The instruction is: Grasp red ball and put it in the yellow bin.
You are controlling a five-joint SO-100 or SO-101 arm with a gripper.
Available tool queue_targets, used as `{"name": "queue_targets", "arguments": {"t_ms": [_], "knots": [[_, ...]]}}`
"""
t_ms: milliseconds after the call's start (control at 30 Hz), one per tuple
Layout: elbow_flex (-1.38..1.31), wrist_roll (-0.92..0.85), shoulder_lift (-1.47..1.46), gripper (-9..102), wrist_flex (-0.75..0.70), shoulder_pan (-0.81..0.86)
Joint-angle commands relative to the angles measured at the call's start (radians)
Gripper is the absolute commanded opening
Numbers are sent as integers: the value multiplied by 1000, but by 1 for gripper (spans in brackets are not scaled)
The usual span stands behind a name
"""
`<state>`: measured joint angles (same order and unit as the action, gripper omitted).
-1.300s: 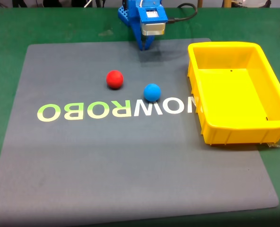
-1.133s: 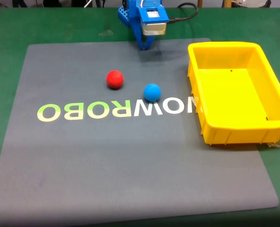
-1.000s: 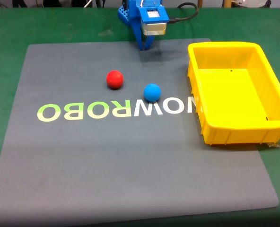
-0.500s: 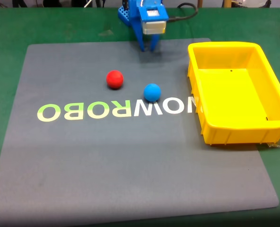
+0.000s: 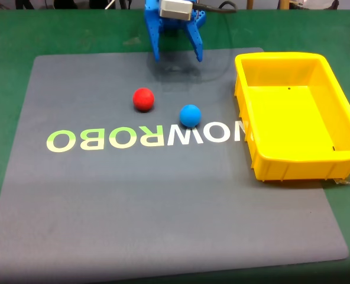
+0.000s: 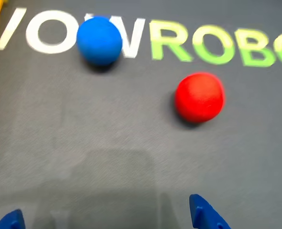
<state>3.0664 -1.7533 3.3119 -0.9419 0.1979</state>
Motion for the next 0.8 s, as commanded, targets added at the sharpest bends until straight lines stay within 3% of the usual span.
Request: {"name": "queue_targets", "arguments": {"t_ms": [0,133,400,767], "knots": [[-34,-18,14,40,34,23],[-135,12,-135,40,58,21],[-390,14,-733,40,354,109],[-502,-23,-1086,40,540,175]]}}
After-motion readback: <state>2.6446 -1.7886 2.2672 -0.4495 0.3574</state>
